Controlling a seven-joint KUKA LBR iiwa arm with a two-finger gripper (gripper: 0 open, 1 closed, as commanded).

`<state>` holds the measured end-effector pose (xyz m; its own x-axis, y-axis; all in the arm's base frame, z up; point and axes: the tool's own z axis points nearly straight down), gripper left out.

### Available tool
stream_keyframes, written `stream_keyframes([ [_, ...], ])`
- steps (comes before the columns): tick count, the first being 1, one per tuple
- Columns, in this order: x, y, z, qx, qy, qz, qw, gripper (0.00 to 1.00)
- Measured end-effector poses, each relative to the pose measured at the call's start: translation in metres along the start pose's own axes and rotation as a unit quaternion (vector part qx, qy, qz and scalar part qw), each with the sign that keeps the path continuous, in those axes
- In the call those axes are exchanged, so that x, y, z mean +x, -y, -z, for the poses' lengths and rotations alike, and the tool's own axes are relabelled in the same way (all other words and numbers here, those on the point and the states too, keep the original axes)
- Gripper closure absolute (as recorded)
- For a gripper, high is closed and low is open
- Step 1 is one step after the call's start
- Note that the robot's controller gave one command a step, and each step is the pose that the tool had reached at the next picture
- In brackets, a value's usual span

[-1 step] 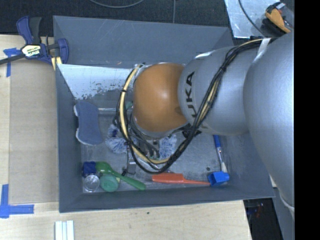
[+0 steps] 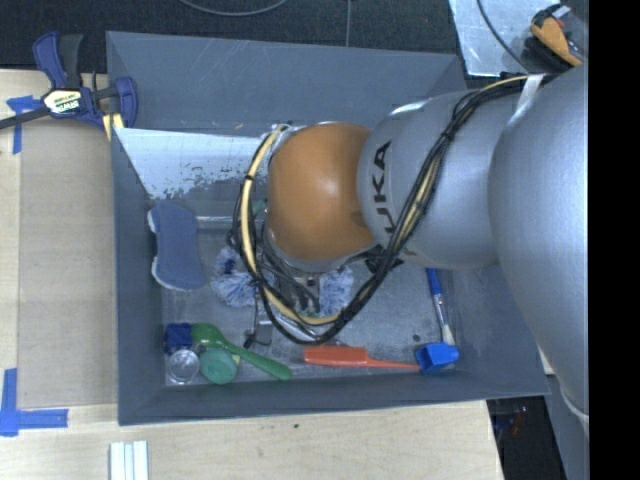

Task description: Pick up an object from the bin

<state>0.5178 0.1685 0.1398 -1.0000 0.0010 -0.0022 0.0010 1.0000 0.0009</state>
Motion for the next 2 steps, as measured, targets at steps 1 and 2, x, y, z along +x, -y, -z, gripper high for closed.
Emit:
stream_keyframes([
  [1,-0.083,0.066,-0.07,0.001,0.0018,0.068,0.9977,0.0],
  [2,-0.067,0.038,-0.068,-0.002,0.0035,-0.046,0.999,0.0],
])
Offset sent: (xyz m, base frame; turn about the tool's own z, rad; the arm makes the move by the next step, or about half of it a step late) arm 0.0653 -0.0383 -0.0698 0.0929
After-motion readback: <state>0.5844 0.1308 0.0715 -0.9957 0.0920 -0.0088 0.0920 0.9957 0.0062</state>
